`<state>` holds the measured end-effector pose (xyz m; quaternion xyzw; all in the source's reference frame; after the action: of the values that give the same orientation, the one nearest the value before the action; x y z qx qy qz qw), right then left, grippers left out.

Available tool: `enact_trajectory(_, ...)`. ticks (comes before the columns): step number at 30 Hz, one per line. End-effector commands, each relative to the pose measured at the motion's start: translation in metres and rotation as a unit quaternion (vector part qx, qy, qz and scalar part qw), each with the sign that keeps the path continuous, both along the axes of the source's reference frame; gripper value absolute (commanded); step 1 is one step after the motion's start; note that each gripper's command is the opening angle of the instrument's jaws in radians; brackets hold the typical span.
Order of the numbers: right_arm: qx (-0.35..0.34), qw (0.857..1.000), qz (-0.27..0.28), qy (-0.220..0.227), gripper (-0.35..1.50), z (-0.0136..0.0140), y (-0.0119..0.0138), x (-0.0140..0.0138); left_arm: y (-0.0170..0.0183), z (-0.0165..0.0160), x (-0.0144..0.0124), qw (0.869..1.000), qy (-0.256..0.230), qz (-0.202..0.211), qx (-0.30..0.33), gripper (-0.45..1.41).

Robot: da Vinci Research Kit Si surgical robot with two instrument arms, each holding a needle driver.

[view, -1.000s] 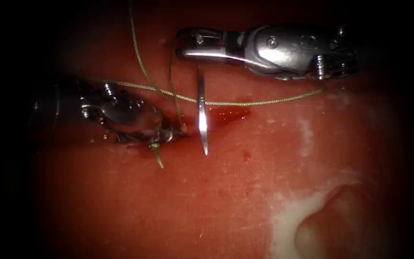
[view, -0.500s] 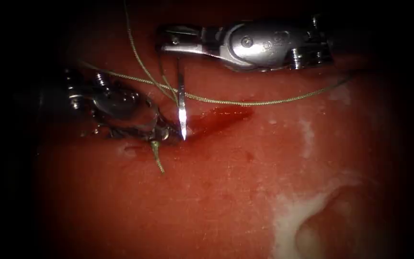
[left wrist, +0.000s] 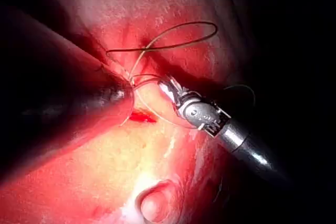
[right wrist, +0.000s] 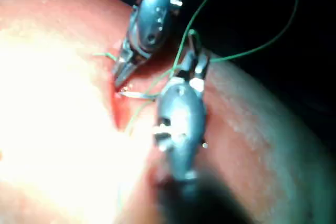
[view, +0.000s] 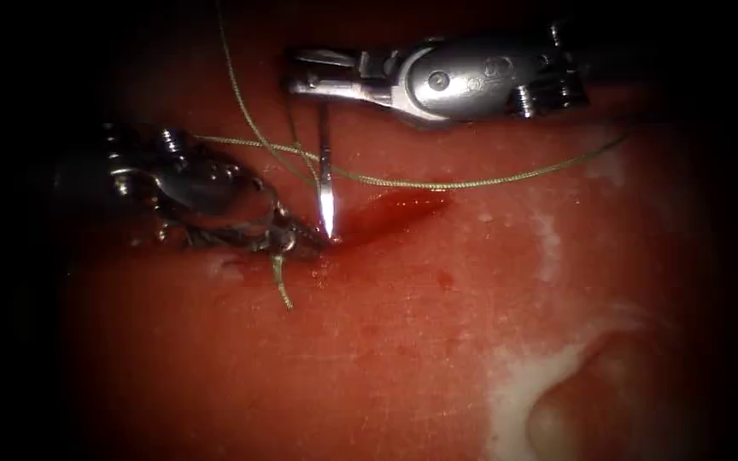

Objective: Wound Closure

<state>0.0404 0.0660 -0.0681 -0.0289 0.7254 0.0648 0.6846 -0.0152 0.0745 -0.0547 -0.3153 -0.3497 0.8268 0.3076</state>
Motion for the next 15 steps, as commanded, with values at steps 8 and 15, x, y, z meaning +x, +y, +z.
enact_trajectory(8, -0.002, 0.999, -0.036, -0.004, -0.35, 0.0002, -0.0013, 0.0006, 0.0004, -0.0004, 0.0000, 1.000, 0.000, -0.004, -0.003, 0.06)
enact_trajectory(15, -0.002, 0.997, -0.077, 0.000, -0.35, 0.0001, -0.0015, 0.0000, 0.0009, -0.0022, 0.0004, 1.000, -0.001, -0.010, -0.002, 0.07)
